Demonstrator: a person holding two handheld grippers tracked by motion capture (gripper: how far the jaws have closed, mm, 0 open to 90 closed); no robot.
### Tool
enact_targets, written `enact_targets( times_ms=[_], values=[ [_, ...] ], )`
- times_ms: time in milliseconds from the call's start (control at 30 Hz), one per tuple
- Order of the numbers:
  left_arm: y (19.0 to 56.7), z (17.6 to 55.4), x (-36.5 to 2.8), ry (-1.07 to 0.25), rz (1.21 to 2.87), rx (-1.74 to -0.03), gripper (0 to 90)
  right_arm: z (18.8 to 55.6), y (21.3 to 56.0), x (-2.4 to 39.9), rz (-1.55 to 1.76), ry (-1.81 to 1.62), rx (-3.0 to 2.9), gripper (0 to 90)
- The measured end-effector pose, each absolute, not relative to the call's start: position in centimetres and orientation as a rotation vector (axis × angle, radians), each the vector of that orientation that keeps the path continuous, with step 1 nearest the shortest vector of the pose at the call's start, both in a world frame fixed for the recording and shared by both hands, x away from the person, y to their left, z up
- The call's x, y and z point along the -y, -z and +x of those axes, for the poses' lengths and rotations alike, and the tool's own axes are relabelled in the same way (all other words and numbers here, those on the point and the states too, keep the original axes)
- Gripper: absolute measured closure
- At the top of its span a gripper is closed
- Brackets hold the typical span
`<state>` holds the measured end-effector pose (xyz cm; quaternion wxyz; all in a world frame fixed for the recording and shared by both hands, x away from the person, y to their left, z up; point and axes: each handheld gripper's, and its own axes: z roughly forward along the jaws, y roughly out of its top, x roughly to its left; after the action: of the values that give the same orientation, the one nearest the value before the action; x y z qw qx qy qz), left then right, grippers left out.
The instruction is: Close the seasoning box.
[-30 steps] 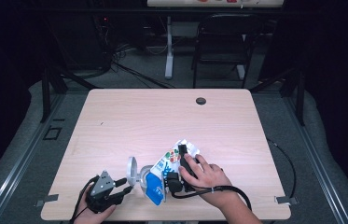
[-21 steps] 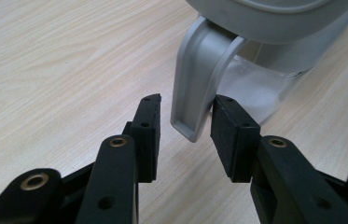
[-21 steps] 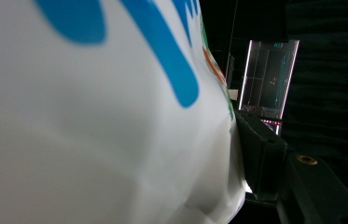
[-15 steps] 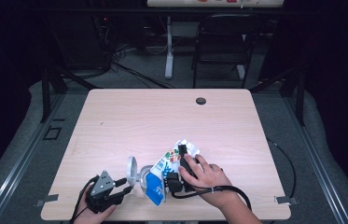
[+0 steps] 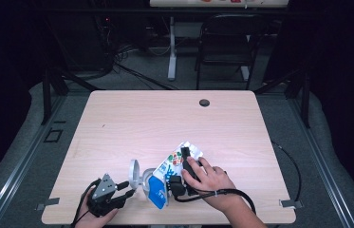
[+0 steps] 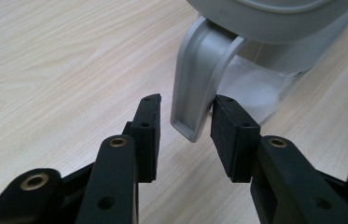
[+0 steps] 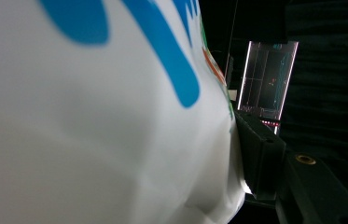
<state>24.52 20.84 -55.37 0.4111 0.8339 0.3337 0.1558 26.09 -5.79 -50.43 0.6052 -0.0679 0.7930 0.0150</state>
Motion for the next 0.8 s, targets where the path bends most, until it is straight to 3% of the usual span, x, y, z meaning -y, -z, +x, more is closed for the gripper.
enact_targets(
  times_ms=[800],
  values=[
    [55.37, 24.52, -20.81, -0.393, 2.1, -0.84, 63.7, 26.03, 50.32, 5.73, -0.177, -0.023, -1.828, 52.1]
  ],
)
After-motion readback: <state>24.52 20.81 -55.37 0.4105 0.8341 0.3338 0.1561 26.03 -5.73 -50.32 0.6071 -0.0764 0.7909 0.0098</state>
